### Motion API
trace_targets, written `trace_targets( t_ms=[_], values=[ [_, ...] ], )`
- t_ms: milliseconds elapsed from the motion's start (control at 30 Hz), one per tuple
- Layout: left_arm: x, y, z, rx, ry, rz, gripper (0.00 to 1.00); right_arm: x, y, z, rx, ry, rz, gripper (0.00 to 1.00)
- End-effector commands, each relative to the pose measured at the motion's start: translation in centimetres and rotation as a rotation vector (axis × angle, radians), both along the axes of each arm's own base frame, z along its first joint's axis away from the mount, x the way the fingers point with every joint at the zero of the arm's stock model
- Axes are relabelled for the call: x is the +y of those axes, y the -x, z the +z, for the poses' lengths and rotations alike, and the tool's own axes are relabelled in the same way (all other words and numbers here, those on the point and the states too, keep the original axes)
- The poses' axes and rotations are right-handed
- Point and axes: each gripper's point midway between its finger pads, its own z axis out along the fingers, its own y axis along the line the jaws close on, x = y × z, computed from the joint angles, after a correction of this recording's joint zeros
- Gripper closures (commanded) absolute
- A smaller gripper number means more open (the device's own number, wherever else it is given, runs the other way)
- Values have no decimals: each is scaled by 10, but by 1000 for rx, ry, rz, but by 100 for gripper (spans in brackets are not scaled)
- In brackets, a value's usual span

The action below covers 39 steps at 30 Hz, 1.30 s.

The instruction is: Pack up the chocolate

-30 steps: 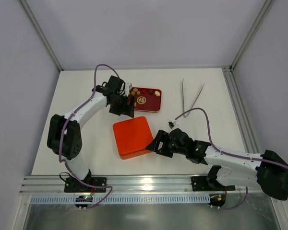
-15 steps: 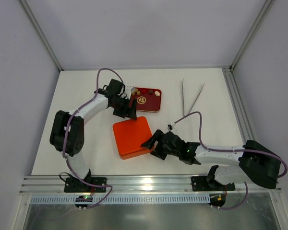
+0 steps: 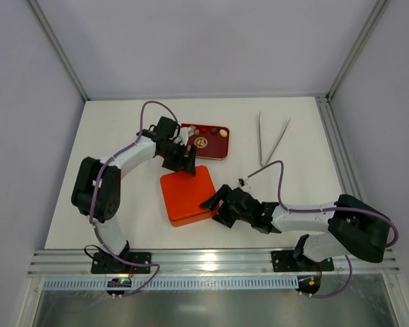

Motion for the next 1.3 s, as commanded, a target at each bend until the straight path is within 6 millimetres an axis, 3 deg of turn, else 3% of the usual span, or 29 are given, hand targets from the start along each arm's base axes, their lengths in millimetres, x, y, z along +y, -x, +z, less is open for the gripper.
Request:
trace_targets(
  t_ms=[0, 267, 733, 1067, 1267],
  values=[
    [-6, 1, 7, -21, 23, -1, 22, 5, -19, 20, -56, -46, -55, 22],
    [-2, 6, 8, -20, 4, 31, 23, 2, -36, 24, -68, -44, -68, 28],
    [-8, 21, 9, -25, -61, 83, 23, -28, -89, 26, -119, 52, -68, 29],
    [-8, 28, 7, -32, -178, 139, 23, -23, -98, 19, -129, 79, -4, 40],
    [-1, 33, -5, -10, -277, 188, 23, -22, -100, 14, -140, 106, 31, 43]
  ],
)
